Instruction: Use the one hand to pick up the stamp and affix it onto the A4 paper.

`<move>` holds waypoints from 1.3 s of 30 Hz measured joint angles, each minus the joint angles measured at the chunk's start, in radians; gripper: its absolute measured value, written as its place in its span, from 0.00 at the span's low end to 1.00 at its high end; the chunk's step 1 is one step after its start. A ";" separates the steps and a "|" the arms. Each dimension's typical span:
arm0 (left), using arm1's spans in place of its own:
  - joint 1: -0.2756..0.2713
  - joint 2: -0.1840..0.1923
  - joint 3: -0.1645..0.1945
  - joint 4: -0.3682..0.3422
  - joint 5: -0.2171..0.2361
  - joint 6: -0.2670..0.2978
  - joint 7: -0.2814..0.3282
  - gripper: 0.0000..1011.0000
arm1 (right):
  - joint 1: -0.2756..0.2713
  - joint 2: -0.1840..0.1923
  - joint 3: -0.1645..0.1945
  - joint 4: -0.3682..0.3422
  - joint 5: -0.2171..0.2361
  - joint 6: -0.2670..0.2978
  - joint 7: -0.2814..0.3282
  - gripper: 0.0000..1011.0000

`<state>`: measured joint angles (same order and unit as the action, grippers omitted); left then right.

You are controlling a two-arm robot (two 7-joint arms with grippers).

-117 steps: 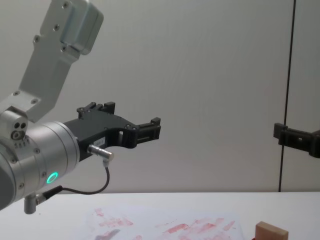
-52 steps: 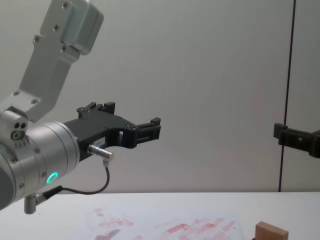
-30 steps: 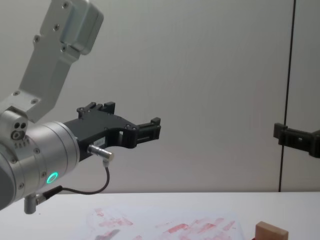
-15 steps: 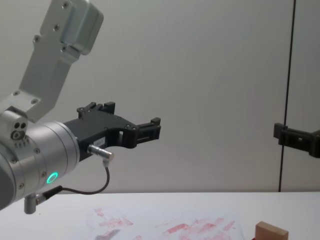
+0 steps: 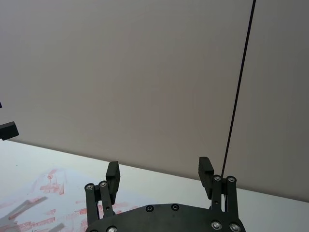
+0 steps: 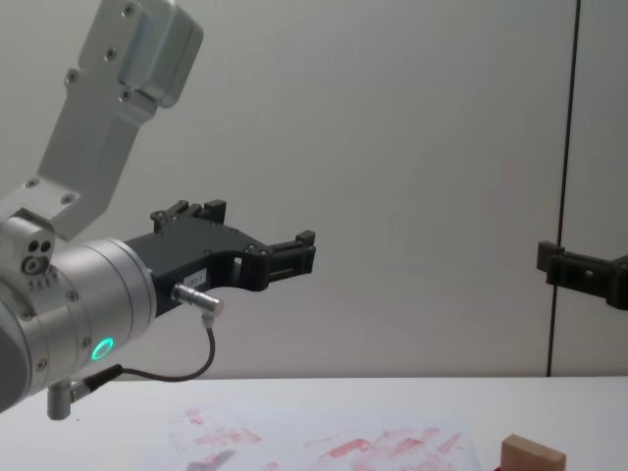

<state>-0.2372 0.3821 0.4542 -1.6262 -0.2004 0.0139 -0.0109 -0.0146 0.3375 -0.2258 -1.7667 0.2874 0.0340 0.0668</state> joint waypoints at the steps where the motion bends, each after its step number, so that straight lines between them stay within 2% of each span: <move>1: 0.000 0.000 0.000 0.000 0.000 0.000 0.000 0.99 | 0.000 0.000 0.000 0.000 0.000 0.000 0.000 0.99; 39: 0.000 0.000 0.000 0.000 0.000 0.000 0.000 0.99 | 0.000 0.000 0.000 0.000 0.000 0.000 0.000 0.99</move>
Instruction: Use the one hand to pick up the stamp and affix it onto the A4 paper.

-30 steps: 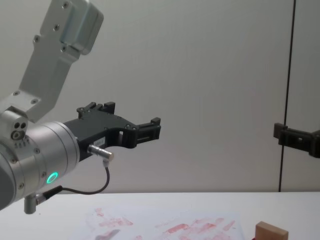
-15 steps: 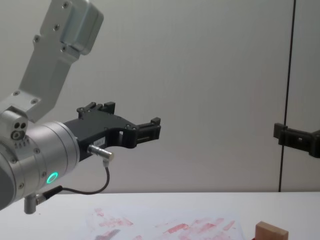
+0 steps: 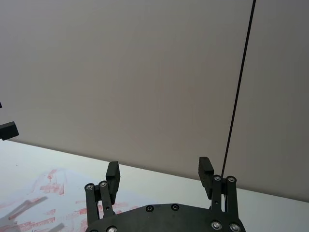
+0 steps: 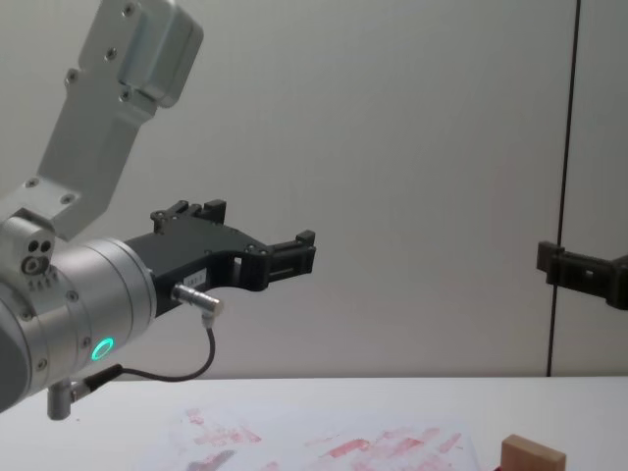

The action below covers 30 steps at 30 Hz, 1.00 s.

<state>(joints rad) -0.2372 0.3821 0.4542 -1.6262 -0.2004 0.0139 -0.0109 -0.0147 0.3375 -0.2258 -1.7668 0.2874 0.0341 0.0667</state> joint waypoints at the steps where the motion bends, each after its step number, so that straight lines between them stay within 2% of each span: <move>1: 0.000 0.000 0.000 0.000 0.000 0.000 0.000 0.99 | 0.000 0.000 0.000 0.000 0.000 0.000 0.000 0.99; 21: 0.000 0.000 0.000 0.000 0.000 0.000 0.000 0.99 | -0.009 0.007 0.003 0.000 0.005 0.002 0.006 0.99; 30: 0.000 0.000 0.000 0.000 0.000 0.000 0.000 0.99 | -0.062 0.048 0.019 -0.024 0.025 0.026 0.014 0.99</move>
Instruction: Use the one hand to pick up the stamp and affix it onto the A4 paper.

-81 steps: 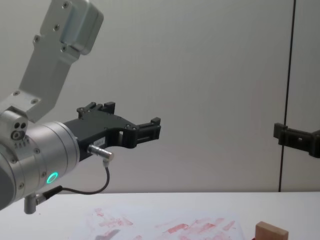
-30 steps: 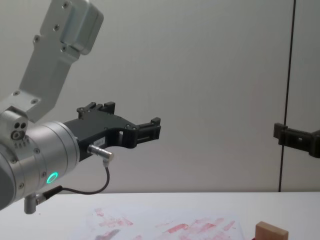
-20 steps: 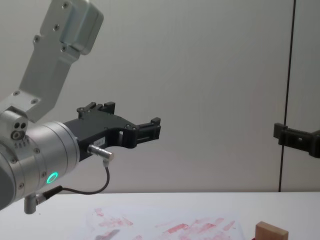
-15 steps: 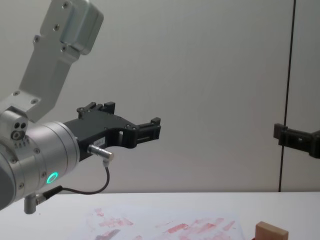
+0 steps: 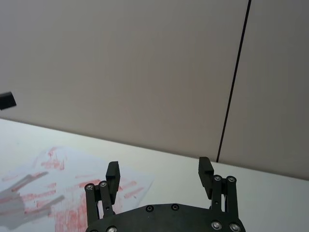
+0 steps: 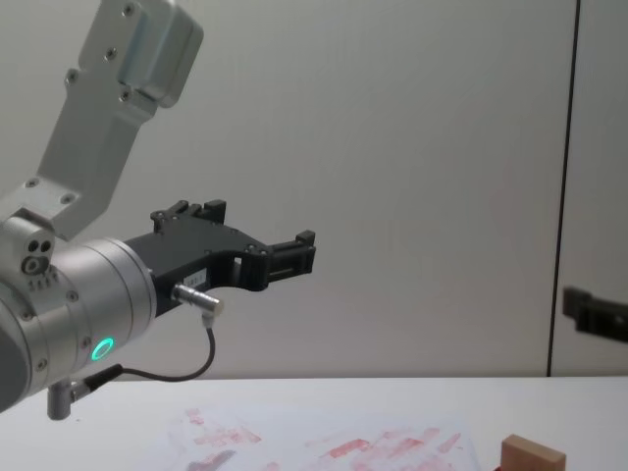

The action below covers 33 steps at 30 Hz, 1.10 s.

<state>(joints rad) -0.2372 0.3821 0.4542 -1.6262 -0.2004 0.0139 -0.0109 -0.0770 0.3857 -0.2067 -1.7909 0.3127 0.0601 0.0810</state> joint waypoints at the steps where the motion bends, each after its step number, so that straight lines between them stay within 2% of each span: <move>1: 0.000 0.000 0.000 0.000 0.000 0.000 0.000 0.99 | -0.005 0.004 0.001 -0.002 0.001 0.002 0.000 0.99; 10: 0.000 0.000 0.000 0.000 0.000 0.000 0.000 0.99 | -0.047 0.036 0.011 -0.009 -0.001 0.039 0.002 0.99; 15: 0.000 0.000 0.000 0.000 0.000 0.000 0.000 0.99 | -0.049 0.042 0.011 0.007 -0.023 0.072 0.013 0.99; 22: 0.000 0.000 0.000 0.000 0.000 0.000 0.000 0.99 | -0.014 0.026 -0.002 0.050 -0.071 0.121 0.049 0.99; 33: 0.000 0.000 0.000 0.000 0.000 0.000 0.000 0.99 | 0.080 -0.026 -0.032 0.156 -0.155 0.196 0.119 0.99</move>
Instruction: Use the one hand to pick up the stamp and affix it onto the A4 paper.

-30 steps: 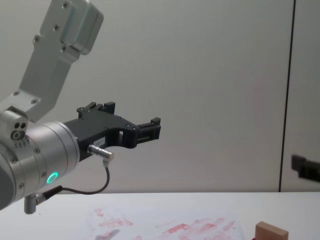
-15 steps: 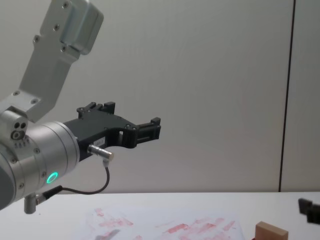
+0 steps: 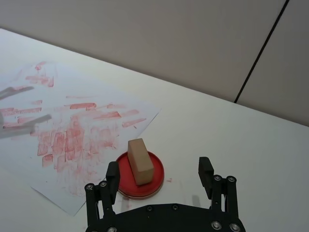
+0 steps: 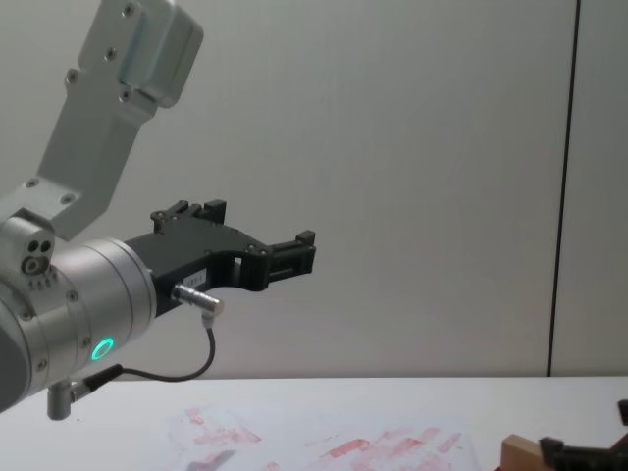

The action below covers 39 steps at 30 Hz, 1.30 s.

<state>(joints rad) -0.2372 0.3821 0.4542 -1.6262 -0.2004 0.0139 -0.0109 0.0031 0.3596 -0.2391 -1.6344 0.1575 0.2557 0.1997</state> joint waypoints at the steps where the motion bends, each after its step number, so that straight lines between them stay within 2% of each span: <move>1: 0.000 0.000 0.000 0.000 0.000 0.000 0.000 0.99 | 0.008 -0.005 -0.002 0.010 -0.004 0.003 0.003 0.99; 20: 0.000 0.000 0.000 0.000 0.000 0.000 0.000 0.99 | 0.129 -0.081 -0.039 0.174 -0.083 0.024 0.060 0.99; 27: 0.000 0.000 0.000 0.000 0.000 0.000 0.000 0.99 | 0.150 -0.095 -0.045 0.203 -0.095 0.021 0.069 0.85; 34: 0.000 0.000 0.000 0.000 0.000 0.000 0.000 0.99 | 0.163 -0.104 -0.049 0.221 -0.103 0.019 0.075 0.64; 37: 0.000 0.000 0.000 0.000 0.000 0.000 0.000 0.99 | 0.167 -0.106 -0.050 0.226 -0.105 0.019 0.076 0.50; 39: 0.000 0.000 0.000 0.000 0.000 0.000 0.000 0.99 | 0.168 -0.107 -0.050 0.228 -0.106 0.019 0.077 0.47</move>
<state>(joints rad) -0.2372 0.3821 0.4542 -1.6262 -0.2004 0.0138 -0.0109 0.1715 0.2525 -0.2895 -1.4068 0.0517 0.2743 0.2763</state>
